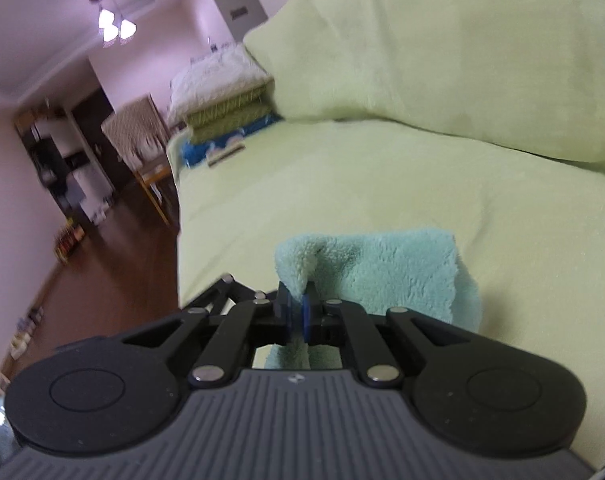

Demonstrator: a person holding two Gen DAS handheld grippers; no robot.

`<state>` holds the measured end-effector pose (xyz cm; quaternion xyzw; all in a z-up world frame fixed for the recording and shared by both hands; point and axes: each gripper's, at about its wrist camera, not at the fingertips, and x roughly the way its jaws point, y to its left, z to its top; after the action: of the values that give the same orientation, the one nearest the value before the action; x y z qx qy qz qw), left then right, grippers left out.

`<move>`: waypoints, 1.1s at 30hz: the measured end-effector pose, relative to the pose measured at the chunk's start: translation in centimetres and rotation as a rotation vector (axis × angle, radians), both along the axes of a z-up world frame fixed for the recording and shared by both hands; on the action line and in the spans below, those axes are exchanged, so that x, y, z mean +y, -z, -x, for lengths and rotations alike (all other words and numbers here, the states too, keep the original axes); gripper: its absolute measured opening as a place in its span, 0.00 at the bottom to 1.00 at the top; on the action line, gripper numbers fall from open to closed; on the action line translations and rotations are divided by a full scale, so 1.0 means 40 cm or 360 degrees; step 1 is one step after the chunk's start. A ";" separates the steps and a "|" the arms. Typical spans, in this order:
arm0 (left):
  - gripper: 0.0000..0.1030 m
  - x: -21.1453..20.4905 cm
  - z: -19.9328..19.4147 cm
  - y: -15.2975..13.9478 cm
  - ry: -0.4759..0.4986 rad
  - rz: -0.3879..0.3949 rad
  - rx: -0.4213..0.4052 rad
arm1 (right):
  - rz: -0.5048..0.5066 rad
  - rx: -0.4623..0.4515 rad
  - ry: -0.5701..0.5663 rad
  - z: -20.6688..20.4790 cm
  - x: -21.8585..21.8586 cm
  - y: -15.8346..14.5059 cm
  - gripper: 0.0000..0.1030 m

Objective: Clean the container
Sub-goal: 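Hold the jar with the left gripper while the right gripper scrubs its base with the cloth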

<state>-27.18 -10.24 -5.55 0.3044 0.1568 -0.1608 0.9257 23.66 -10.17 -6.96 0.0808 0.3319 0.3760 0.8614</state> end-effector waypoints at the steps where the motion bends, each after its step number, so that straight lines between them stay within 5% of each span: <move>1: 0.84 -0.002 -0.001 0.008 -0.0001 -0.0014 -0.0004 | 0.0003 0.0006 -0.0002 -0.009 0.003 0.003 0.05; 11: 0.84 -0.023 -0.013 0.013 0.0003 -0.0039 -0.0022 | 0.0221 -0.0115 0.0134 -0.122 0.039 0.006 0.02; 22: 0.86 0.029 -0.056 -0.001 -0.0015 0.0226 0.0153 | 0.0027 -0.0037 0.0274 -0.158 -0.020 0.035 0.02; 28: 0.85 -0.026 0.016 0.063 -0.0005 -0.0302 -0.0172 | -0.0028 -0.0044 0.0210 -0.111 -0.029 0.003 0.05; 33: 0.85 -0.023 0.010 0.056 -0.0023 -0.0270 -0.0141 | -0.0112 -0.0012 0.0049 -0.030 -0.003 -0.005 0.05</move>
<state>-27.59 -11.17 -7.79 0.3875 0.1311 -0.1265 0.9037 24.85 -10.31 -6.76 0.1146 0.3140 0.3743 0.8649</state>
